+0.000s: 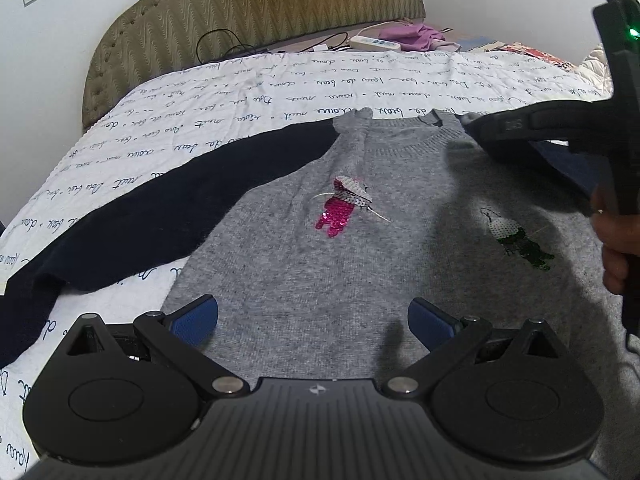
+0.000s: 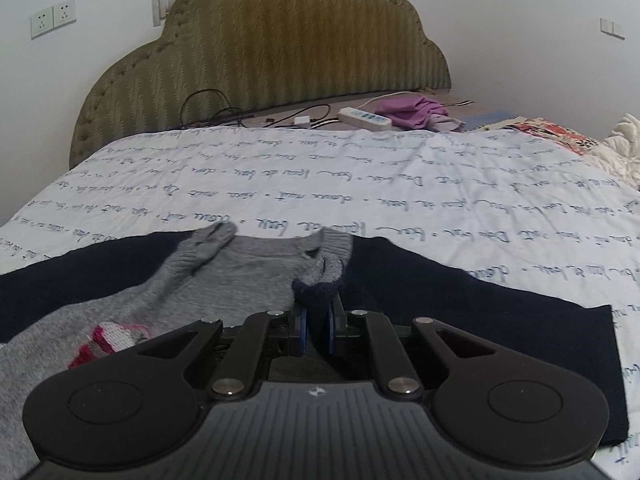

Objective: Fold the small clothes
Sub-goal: 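Carry the held sleeve across the sweater chest with the right tool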

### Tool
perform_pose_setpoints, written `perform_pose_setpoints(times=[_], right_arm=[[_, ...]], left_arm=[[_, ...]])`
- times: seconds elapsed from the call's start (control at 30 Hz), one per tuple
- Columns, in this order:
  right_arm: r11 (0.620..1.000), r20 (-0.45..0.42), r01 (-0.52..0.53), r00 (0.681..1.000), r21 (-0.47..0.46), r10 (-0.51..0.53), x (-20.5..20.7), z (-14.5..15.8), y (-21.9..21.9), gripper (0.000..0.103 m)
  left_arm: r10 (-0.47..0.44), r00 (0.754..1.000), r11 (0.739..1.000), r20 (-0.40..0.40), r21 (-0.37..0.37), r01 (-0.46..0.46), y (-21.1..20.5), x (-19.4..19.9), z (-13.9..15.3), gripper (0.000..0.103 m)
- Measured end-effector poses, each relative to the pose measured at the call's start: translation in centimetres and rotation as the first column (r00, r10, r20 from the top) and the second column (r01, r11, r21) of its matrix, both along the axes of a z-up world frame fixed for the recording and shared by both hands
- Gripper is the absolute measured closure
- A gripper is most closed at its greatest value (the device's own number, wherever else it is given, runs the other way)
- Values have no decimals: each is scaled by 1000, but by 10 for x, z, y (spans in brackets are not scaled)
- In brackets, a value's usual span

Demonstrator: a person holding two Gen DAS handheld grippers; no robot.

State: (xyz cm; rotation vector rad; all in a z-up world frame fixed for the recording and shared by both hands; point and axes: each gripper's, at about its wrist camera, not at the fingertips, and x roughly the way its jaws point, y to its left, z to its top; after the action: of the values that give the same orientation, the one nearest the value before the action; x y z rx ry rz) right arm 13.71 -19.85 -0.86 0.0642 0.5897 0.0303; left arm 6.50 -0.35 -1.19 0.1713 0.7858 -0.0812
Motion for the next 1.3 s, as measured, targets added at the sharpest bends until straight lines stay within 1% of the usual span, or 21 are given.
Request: perform_pose_setpoints(times=[0.1,0.27,0.43,0.53,0.63,0.77,0.9,1.03,1.2,1.3], right_arm=[[1000,3,-11,1000,6,11,4,0,10,94],[999,9,-37,999,17,36,12,0,29,93],[996,24,-78,997,35,77,18,3,53,94],[994,30,-103,994,35,102,22,4,67,93],[990,30,-130,991,49,128,26,4,79,93],[985,21,-166,986,53,165,32,2,96,93],[980,13,-193,981,51,192,38,2,111,93],[977,2,-203,979,60,203,45,1,121,93],[976,-20,-206,978,69,208,48,-6,127,93],[975,-15,-208,978,77,209,47,-6,129,93]], left_arm=[[4,1000,1000,5,-2,-4,4,0,2,1],[12,999,1000,36,-6,-12,12,-4,9,1],[52,995,999,83,-2,-52,22,-6,17,1],[76,993,997,93,23,-78,25,-5,17,1],[97,992,994,82,37,-100,32,-3,16,1],[130,990,991,50,25,-131,44,0,13,1],[158,987,987,36,25,-159,56,1,12,1],[177,983,983,38,39,-179,63,-1,12,1],[199,980,979,25,37,-200,71,-1,11,1],[204,979,978,20,39,-205,71,-2,10,1]])
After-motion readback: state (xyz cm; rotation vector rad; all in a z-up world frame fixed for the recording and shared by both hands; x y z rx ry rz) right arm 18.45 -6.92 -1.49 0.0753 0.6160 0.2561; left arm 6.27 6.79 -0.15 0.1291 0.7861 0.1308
